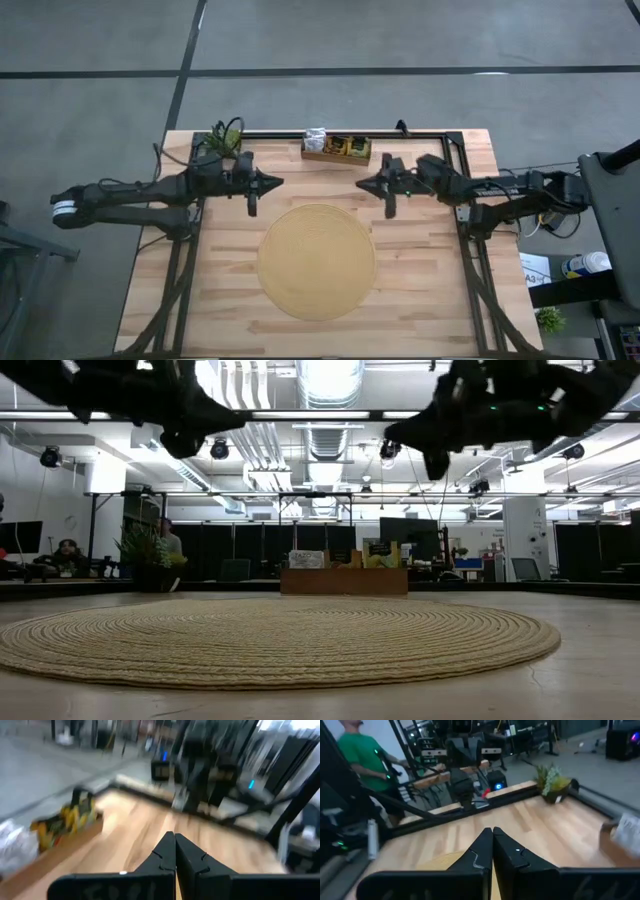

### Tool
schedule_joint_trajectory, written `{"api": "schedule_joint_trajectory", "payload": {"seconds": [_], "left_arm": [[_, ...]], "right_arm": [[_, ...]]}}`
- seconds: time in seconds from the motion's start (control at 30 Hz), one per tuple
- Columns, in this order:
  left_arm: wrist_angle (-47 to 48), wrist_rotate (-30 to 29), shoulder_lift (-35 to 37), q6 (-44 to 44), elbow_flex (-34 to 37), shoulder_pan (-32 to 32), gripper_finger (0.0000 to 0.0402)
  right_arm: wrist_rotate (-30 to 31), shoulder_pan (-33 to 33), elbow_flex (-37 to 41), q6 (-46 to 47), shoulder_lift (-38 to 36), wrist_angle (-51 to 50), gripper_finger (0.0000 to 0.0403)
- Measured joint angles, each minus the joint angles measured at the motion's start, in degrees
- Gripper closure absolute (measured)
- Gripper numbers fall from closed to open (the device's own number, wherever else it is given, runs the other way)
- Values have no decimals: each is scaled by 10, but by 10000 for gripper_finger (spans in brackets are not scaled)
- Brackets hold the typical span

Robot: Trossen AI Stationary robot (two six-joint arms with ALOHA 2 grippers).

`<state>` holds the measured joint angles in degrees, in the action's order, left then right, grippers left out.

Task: Pick & Place Tea
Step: Return to Home Position

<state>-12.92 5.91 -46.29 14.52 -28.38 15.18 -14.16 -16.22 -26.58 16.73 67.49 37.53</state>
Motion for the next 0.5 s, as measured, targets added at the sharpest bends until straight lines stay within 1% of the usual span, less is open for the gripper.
{"api": "schedule_joint_trajectory", "payload": {"seconds": [0.07,0.13,0.3,0.4,0.5], "left_arm": [[-74,0,12,16,38,0,402],[-114,-1,24,23,70,0,402],[-131,-11,51,37,132,0,402],[-132,-12,67,38,155,0,402],[-132,-14,84,22,168,0,402]], "right_arm": [[1,6,26,31,-21,3,394],[0,9,47,56,-39,7,394],[-4,9,101,90,-75,5,394],[-44,10,131,94,-92,2,394],[-68,10,154,104,-112,5,394]]}}
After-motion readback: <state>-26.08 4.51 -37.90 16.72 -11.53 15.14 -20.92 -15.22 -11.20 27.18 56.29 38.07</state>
